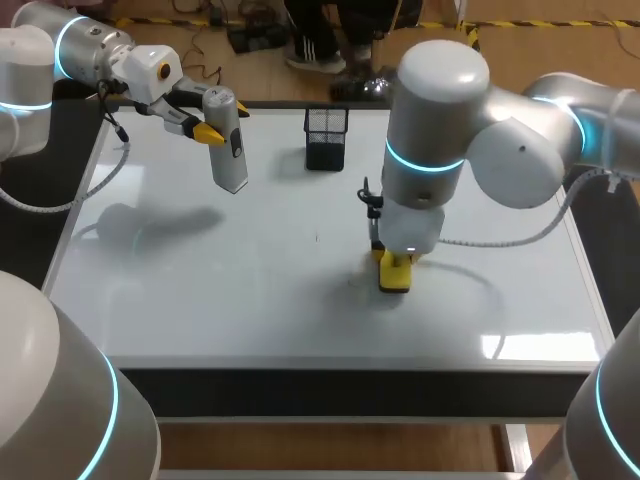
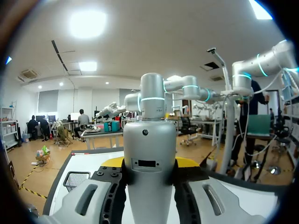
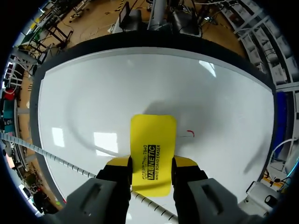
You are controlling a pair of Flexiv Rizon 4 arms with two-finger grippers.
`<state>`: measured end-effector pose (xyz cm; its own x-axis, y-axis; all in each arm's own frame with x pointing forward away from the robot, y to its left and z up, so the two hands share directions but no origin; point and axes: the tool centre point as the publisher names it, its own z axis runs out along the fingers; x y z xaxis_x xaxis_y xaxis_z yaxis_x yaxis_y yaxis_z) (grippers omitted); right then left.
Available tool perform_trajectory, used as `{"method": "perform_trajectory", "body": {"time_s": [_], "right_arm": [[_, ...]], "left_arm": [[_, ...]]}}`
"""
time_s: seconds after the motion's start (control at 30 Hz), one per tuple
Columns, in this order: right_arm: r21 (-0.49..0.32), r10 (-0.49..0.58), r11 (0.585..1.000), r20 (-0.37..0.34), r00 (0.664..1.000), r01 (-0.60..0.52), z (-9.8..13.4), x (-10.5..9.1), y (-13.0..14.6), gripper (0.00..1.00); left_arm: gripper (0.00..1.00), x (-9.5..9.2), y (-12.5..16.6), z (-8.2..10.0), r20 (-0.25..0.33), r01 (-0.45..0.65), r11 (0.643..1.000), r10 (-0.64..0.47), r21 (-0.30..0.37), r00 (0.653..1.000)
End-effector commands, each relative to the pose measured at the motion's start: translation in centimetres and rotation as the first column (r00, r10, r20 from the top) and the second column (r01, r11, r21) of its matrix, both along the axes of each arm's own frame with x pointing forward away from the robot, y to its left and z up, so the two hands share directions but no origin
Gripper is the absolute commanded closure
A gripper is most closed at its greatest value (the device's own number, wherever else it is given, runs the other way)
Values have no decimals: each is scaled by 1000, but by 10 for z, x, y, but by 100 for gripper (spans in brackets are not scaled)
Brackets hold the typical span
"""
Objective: Pick up the inspection probe, press it on each red-marked spot on the whiteboard one by one, put down the probe, pick up the eraser, and wipe off all the red marks.
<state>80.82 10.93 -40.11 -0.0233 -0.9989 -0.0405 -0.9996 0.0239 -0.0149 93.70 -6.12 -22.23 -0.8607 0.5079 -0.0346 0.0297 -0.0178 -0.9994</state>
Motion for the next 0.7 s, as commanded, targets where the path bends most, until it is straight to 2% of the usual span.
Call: {"method": "perform_trajectory", "body": {"time_s": [0.03,0.37,0.7], "right_arm": [[1,21,1000,21,1000,-21,13,-8,11,100],[29,90,995,16,996,-90,2,-13,56,100],[43,144,989,-6,990,-144,-13,-16,84,100]], "left_arm": [[100,0,0,1,0,2,1000,-2,1,1000],[100,0,0,1,0,2,1000,-2,1,1000],[100,0,0,1,0,2,1000,-2,1,1000]]}}
